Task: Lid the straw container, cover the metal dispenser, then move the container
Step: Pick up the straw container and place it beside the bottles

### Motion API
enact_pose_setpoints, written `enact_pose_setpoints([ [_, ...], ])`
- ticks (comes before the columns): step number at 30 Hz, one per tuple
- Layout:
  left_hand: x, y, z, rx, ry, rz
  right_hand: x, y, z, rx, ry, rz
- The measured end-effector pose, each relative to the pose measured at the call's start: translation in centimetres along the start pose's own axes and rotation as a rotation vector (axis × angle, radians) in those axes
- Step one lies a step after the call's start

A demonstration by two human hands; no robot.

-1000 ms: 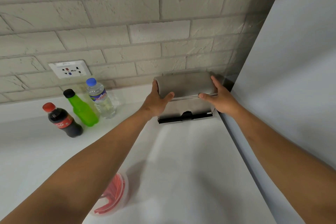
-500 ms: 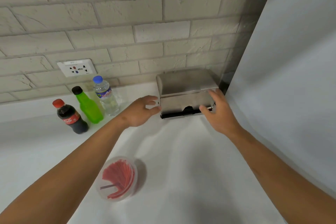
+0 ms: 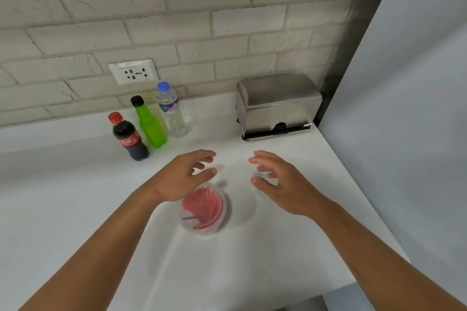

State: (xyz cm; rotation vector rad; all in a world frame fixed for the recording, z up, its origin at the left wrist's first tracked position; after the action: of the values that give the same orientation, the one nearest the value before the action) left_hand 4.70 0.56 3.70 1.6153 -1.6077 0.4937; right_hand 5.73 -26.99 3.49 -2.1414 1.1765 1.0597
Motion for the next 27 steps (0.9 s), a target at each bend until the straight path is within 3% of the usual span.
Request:
enact_pose_setpoints([
  [6, -3.2, 3.3, 0.1, 0.059, -0.077, 0.051, -1.5, 1.9, 5.7, -0.019, -0.025, 0.027],
  [14, -5.9, 7.2, 1.7, -0.015, 0.084, 0.106, -2.2, 4.6, 11.6, 0.038, -0.022, 0.041],
  [21, -7.2, 8.7, 3.3, -0.001, 0.285, 0.098, -2.4, 6.1, 13.8, 0.072, -0.040, 0.051],
  [27, -7.1, 9.1, 4.0, -0.005, 0.260, 0.145, -2.4, 6.0, 13.8, 0.112, -0.082, 0.030],
])
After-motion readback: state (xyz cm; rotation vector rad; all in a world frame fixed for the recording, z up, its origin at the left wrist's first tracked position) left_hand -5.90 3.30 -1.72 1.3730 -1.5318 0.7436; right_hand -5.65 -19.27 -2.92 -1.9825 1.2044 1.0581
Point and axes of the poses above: each hand's wrist, its own y-axis away from the middle knuckle, its own z-axis out of the palm, x = y × z, the point moved 3 cm from there along -y, towards the middle knuckle, and after that the axes turned 6 degrees about -z, right-handed, at the moved point
